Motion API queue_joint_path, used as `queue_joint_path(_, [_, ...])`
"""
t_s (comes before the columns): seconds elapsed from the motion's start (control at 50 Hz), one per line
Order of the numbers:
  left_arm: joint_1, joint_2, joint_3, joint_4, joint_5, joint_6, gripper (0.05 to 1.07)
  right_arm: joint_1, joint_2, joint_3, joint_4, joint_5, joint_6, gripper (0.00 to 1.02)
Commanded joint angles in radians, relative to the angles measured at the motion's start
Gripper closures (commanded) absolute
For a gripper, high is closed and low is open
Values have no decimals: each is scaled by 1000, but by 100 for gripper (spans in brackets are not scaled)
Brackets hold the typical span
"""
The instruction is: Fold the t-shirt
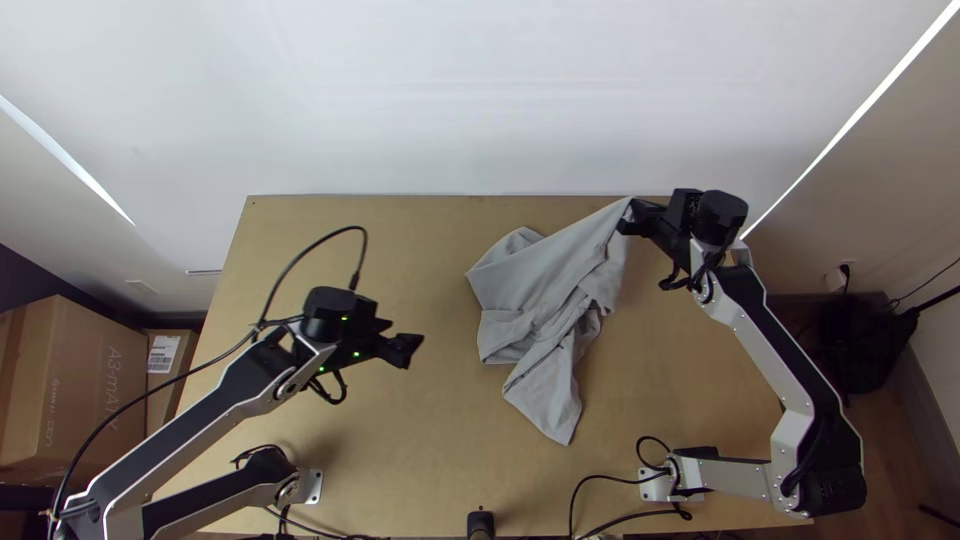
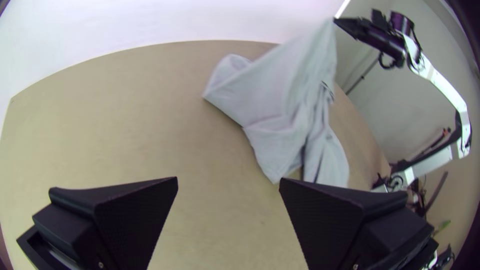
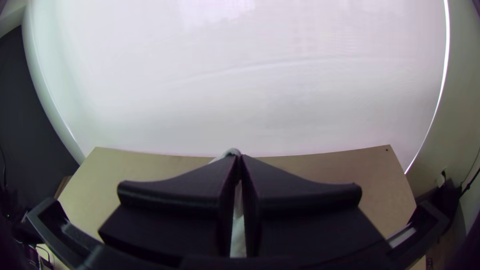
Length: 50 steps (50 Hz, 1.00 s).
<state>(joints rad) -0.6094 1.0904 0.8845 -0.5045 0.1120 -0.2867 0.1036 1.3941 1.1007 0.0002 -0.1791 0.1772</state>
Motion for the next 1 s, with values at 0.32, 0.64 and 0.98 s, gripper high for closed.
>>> queue_joint_path(0.32, [-280, 378, 212, -2, 106, 112, 11, -97, -67, 67, 27, 18, 65, 100])
queue_joint_path(0.64, [-397, 623, 384, -35, 281, 9, 11, -154, -72, 67, 27, 32, 104, 100])
queue_joint_path(0.98, [-420, 815, 482, 43, 414, -213, 16, -150, -63, 67, 27, 101, 159, 100])
